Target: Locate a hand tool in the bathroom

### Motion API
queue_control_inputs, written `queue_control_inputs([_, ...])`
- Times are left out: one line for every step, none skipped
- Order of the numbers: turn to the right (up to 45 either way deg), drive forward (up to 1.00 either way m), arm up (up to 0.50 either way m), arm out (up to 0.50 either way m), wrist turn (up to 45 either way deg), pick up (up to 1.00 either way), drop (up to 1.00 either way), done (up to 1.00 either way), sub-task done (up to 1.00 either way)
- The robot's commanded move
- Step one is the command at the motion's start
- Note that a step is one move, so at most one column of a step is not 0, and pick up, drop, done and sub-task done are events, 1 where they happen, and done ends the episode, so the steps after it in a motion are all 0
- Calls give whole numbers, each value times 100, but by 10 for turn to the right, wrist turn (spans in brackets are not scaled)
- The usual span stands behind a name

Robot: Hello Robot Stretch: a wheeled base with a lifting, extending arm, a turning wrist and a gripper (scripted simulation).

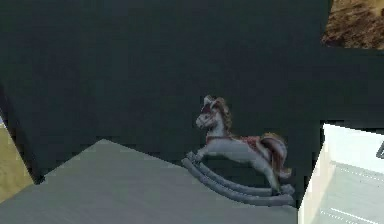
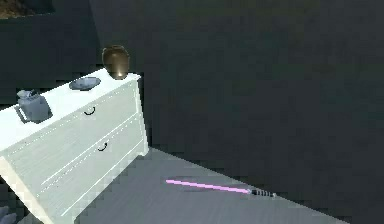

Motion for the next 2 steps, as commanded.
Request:
queue_control_inputs([-150, 0, 0, 0, 0, 0, 0, 0, 0])
queue_control_inputs([0, 25, 0, 0, 0, 0, 0, 0, 0])
